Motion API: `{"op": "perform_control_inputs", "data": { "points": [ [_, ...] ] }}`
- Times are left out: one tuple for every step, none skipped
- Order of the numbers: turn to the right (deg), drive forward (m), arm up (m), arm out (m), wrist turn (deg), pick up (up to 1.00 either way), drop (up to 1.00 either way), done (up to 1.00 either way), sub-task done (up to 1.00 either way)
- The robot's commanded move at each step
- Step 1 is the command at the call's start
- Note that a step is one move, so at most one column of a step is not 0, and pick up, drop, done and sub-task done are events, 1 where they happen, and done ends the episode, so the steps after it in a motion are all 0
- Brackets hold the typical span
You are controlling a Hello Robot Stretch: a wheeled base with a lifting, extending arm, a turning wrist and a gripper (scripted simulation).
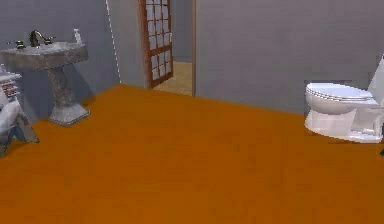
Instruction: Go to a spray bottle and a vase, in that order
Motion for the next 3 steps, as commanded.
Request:
{"op": "perform_control_inputs", "data": {
  "points": [
    [0.0, 0.05, 0.00, 0.00, 0.0, 0.00, 0.00, 0.00, 0.00],
    [-45.0, 0.00, 0.00, 0.00, 0.0, 0.00, 0.00, 0.00, 0.00],
    [-21.0, 0.00, 0.00, 0.00, 0.0, 0.00, 0.00, 0.00, 0.00]
  ]
}}
